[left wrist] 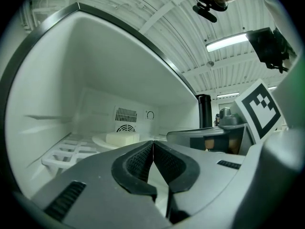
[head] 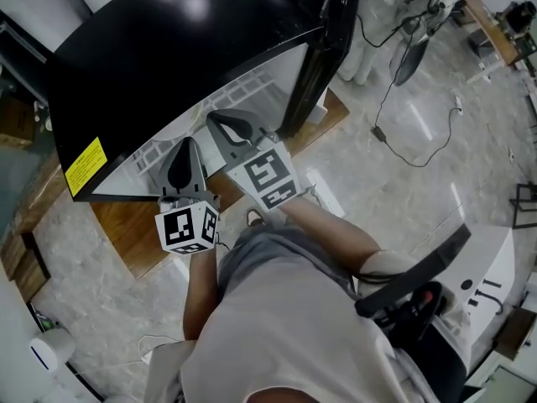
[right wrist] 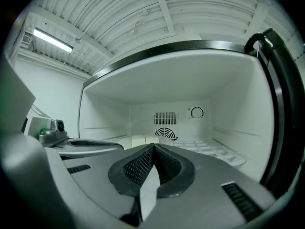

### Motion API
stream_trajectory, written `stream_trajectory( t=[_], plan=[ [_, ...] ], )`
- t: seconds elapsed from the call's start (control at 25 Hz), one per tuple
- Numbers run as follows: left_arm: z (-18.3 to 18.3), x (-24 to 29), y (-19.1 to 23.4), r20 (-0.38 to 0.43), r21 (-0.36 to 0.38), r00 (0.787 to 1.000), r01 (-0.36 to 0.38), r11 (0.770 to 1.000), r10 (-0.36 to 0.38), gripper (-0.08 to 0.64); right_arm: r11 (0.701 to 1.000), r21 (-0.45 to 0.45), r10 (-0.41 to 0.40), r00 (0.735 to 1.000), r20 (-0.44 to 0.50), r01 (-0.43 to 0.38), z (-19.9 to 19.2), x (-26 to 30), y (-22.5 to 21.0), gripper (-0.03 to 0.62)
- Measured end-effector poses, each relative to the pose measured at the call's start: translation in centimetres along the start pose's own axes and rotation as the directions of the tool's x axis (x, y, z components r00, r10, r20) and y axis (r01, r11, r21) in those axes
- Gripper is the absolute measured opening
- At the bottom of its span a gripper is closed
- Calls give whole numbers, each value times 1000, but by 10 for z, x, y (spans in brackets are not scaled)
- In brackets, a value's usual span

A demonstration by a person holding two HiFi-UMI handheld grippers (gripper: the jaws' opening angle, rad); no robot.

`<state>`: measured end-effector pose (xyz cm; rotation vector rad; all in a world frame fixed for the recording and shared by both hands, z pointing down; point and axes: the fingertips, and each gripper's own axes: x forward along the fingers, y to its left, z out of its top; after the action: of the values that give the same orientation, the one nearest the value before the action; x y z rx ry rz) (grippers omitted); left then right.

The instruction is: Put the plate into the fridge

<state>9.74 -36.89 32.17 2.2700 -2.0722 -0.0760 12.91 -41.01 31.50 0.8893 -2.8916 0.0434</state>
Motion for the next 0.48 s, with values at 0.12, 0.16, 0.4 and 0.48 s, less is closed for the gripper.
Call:
stream_trajectory(
  t=[0.12, 0.16, 0.4, 0.48],
  plan=[
    [0, -3, 2, -1, -4, 1000, -1, 1000, 1, 20, 1000, 7, -9, 1000, 4, 9, 1, -5, 3, 17],
    [0, -4, 2, 0, -6, 1000, 1, 1000, -1, 20, 1000, 10, -13, 1000, 3, 13, 1, -6, 3, 17],
    [5, -6, 4, 11, -8, 1000, 9, 1000, -9, 20, 1000, 2, -7, 1000, -1, 7, -1, -5, 13, 17],
    [5, -5, 4, 14, -10, 1000, 10, 1000, -10, 20, 1000, -2, -6, 1000, -4, 6, -2, -4, 13, 17]
  ],
)
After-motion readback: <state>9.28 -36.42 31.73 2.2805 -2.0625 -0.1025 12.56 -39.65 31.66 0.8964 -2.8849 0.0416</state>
